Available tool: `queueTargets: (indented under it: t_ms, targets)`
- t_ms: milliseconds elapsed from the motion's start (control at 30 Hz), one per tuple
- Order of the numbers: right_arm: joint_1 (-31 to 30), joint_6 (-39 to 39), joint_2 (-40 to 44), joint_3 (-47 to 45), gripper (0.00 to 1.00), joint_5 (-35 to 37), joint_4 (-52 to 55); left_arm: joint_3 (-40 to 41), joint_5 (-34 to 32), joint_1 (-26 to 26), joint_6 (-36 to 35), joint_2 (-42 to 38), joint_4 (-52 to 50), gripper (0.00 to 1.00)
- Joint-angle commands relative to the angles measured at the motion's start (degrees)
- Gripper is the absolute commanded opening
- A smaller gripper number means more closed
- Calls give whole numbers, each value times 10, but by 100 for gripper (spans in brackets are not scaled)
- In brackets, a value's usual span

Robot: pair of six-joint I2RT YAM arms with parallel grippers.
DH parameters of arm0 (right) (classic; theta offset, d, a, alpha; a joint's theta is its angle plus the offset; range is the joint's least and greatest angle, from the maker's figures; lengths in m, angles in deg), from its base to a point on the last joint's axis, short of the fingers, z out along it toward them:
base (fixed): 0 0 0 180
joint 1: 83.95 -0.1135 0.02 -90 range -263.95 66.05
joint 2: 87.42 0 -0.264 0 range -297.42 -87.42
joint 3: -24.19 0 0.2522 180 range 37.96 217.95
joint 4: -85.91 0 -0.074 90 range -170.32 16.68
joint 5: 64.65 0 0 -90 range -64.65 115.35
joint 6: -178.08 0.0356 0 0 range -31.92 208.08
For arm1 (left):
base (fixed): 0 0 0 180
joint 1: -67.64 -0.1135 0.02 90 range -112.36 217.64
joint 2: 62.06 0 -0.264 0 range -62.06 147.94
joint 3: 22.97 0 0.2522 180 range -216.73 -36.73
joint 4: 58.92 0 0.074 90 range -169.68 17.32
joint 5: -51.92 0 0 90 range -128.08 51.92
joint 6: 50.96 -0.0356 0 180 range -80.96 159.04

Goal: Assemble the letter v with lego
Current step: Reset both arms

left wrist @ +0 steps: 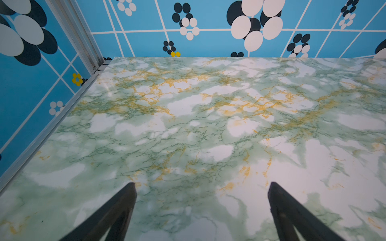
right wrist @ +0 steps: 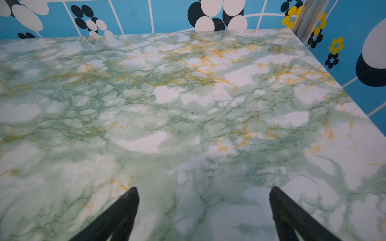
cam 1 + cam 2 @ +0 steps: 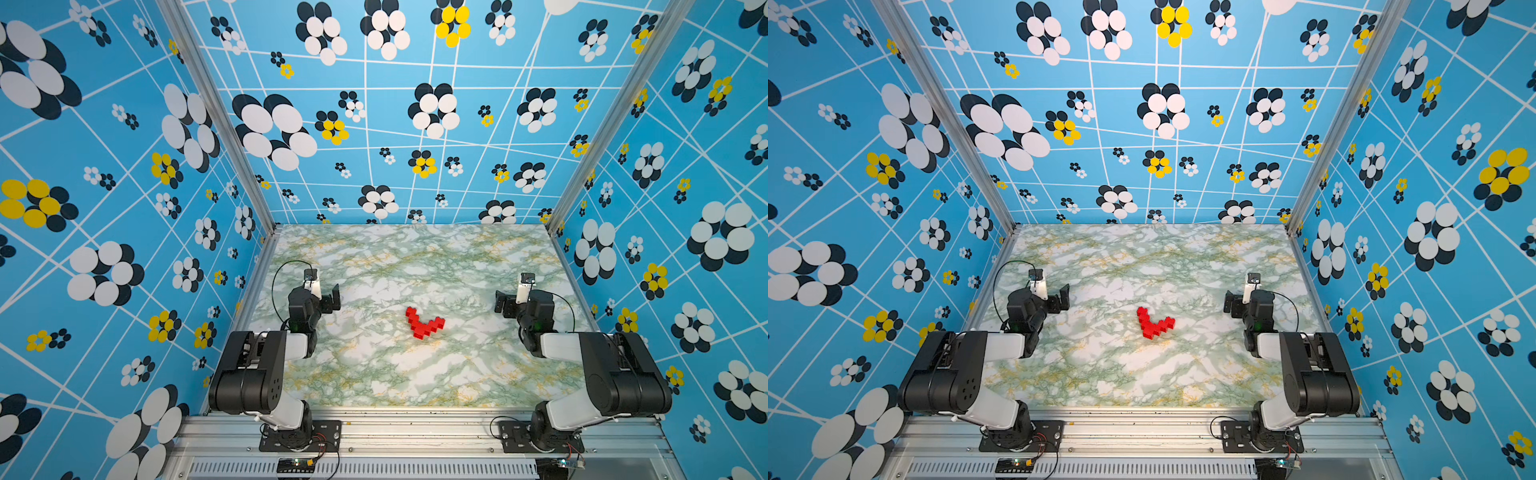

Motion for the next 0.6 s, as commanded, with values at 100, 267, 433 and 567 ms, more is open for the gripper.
queueTargets:
  t_ms: [100, 267, 433, 567]
  targets:
    - [1, 9, 11, 8, 99, 9, -12, 8, -7, 1, -3, 9, 14, 100]
    - [2, 8, 10, 11, 99, 11, -9, 7, -7, 1, -2, 9, 14, 99]
    - [1, 10, 9, 13, 99, 18, -5, 8, -7, 2, -3, 10, 14, 99]
    - [1, 11, 10, 11, 99, 21, -8, 8, -7, 1, -3, 10, 14, 100]
